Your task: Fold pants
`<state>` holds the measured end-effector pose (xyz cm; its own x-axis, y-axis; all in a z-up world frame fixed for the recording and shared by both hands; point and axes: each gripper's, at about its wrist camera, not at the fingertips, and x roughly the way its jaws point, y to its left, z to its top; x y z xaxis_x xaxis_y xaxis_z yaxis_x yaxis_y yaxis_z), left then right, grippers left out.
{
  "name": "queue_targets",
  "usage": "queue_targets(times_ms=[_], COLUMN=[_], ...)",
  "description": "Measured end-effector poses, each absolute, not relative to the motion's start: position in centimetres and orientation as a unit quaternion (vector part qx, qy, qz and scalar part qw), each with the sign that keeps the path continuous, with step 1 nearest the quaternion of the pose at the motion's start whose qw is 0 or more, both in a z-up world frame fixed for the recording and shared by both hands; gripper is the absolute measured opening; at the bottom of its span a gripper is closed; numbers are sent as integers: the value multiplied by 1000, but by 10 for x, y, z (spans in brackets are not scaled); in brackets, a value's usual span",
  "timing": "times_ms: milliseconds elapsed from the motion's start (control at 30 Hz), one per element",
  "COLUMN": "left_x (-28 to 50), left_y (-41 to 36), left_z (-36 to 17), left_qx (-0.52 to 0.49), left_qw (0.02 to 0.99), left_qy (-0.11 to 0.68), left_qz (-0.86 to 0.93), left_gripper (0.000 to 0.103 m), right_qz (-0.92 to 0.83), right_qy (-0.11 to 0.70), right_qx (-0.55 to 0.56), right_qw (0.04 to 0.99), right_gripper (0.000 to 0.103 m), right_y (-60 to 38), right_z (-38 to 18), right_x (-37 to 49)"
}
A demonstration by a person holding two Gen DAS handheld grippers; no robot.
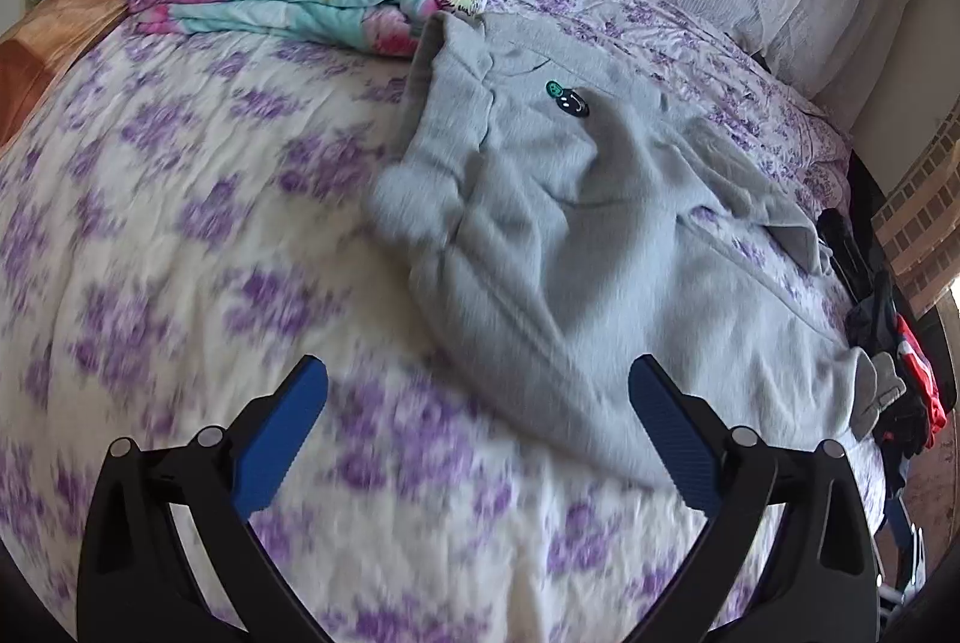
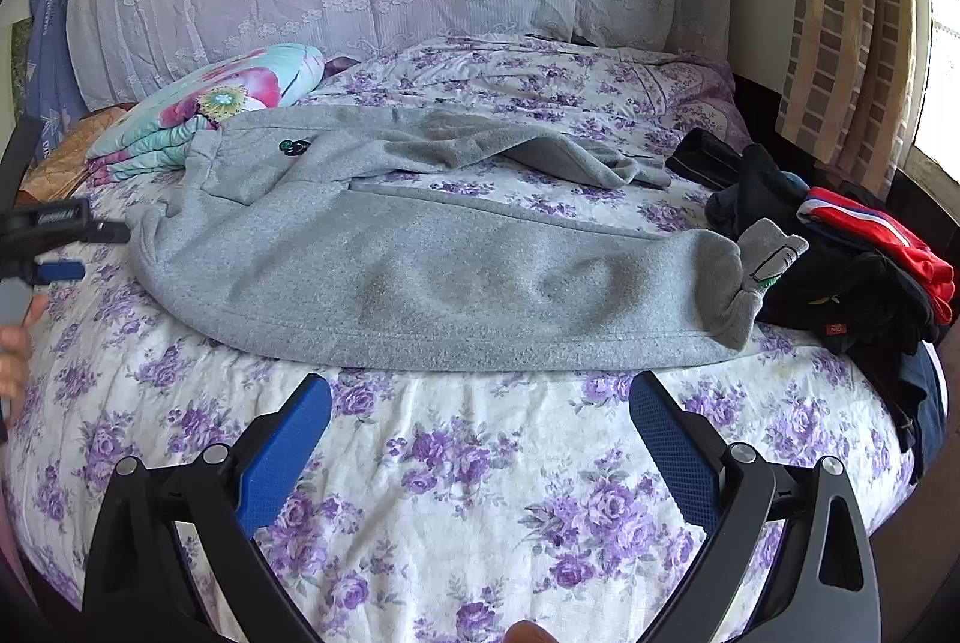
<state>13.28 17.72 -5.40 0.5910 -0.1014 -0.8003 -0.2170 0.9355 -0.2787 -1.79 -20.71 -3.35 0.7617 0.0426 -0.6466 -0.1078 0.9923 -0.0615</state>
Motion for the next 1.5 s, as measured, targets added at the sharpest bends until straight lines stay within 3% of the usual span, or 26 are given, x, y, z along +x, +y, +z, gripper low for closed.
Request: queue_targets(times_ms=[33,67,100,133,167,200,233,267,300,400,633,767,833,900,933,1167,1333,1500], left_x=[146,156,167,177,186,193,196,195,191,161,45,-2,-9,-22,-29,-7,106,182], left_y=[180,182,185,187,190,192,193,193,192,196,206,241,239,241,244,251,272,288], left_z=[-58,-63,-69,-76,-85,-93,-96,-96,-94,-73,-37,-55,-72,-73,-67,30,29,-23], left_qx=[-177,-182,-190,-197,-210,-222,-226,-227,-234,-255,-246,-256,-226,-189,-175,-77,-74,-69], left_qw=[867,860,851,843,831,822,821,824,826,848,893,884,873,871,878,929,912,876], left_qy=[463,474,487,499,514,524,524,519,512,465,378,390,429,440,429,315,395,477], left_qz=[36,38,34,30,25,22,26,24,16,3,6,41,57,104,120,176,83,17], left_gripper=[96,87,73,67,48,36,32,21,15,13,12,13,22,67,72,74,75,74], right_qz=[40,39,37,36,35,34,33,31,30,24,30,51,66,74,75,122,230,338], right_qy=[345,347,347,348,351,352,353,353,354,354,355,359,360,360,362,402,404,358], right_qx=[-45,-45,-45,-45,-44,-43,-42,-42,-42,-41,-41,-31,-21,-15,-11,28,12,-138], right_qw=[937,936,936,936,935,934,934,934,934,934,934,931,930,930,929,907,885,859], right_gripper=[100,100,100,100,100,100,100,100,100,100,100,100,100,100,100,100,100,100], right_y=[-208,-208,-208,-208,-208,-209,-210,-211,-213,-216,-221,-219,-218,-218,-219,-216,-151,-53], right_z=[-34,-35,-36,-36,-37,-37,-37,-38,-38,-37,-38,-38,-34,-29,-26,-20,-5,11], right_x=[-16,-14,-13,-11,-9,-8,-7,-6,-6,-5,-4,4,14,29,39,112,161,208])
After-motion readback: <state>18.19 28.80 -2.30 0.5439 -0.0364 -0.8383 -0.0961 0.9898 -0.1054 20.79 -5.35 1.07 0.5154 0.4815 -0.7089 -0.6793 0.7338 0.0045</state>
